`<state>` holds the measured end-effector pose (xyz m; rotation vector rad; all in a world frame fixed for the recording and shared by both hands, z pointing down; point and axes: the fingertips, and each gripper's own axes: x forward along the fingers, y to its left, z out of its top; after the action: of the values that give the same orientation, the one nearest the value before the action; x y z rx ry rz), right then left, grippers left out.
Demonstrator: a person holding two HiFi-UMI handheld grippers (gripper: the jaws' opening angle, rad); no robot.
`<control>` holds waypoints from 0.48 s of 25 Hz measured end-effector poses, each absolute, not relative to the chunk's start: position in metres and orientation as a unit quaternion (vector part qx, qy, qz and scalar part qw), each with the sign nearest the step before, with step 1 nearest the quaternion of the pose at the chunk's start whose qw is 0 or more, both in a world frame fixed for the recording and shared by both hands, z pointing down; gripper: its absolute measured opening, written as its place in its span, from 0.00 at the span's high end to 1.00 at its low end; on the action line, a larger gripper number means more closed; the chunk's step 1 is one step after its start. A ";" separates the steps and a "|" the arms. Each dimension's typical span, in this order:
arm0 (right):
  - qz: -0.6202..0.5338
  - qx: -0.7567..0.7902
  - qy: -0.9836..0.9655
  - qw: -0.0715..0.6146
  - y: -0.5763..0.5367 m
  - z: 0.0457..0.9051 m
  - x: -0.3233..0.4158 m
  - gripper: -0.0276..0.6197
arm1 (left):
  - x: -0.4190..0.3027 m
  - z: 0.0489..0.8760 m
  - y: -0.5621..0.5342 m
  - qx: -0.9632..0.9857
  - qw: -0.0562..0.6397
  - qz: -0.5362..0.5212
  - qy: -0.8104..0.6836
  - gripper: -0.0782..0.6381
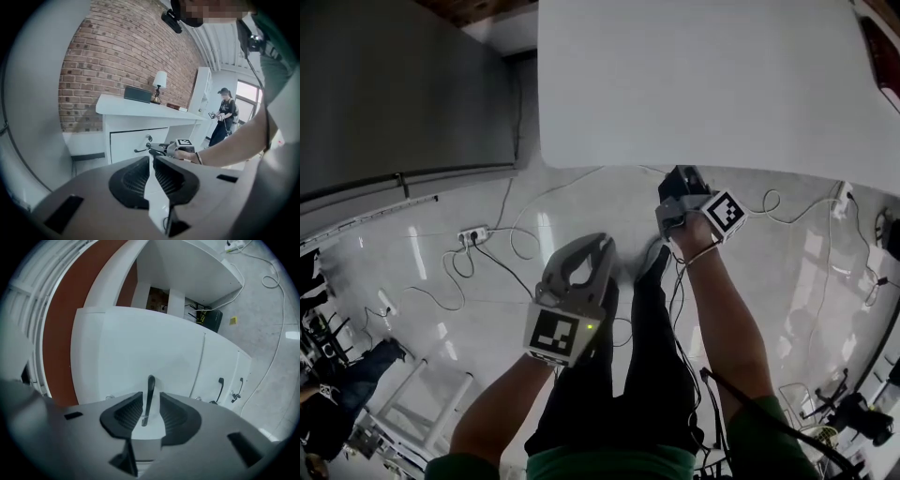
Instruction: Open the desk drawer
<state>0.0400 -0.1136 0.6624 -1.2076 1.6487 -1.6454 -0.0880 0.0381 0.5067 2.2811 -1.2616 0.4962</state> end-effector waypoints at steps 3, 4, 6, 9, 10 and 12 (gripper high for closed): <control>-0.601 -0.450 0.606 0.261 -0.117 0.662 0.043 0.84 | -0.093 0.510 0.044 0.828 0.250 0.184 -0.466 0.85; -0.599 -0.448 0.607 0.268 -0.118 0.660 0.043 0.86 | -0.094 0.512 0.045 0.827 0.252 0.184 -0.468 0.85; -0.595 -0.446 0.604 0.286 -0.117 0.655 0.044 0.88 | -0.096 0.515 0.049 0.825 0.250 0.184 -0.472 0.85; -0.595 -0.449 0.589 0.312 -0.115 0.652 0.046 0.91 | -0.096 0.519 0.051 0.823 0.252 0.184 -0.476 0.85; -0.595 -0.450 0.585 0.318 -0.115 0.652 0.047 0.92 | -0.095 0.520 0.050 0.822 0.254 0.185 -0.475 0.85; -0.595 -0.455 0.577 0.326 -0.115 0.651 0.048 0.93 | -0.092 0.520 0.049 0.823 0.254 0.184 -0.474 0.85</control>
<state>0.0482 -0.1151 0.6510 -1.1912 1.5115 -1.5590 -0.0918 0.0494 0.5204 2.2358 -1.2865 0.5010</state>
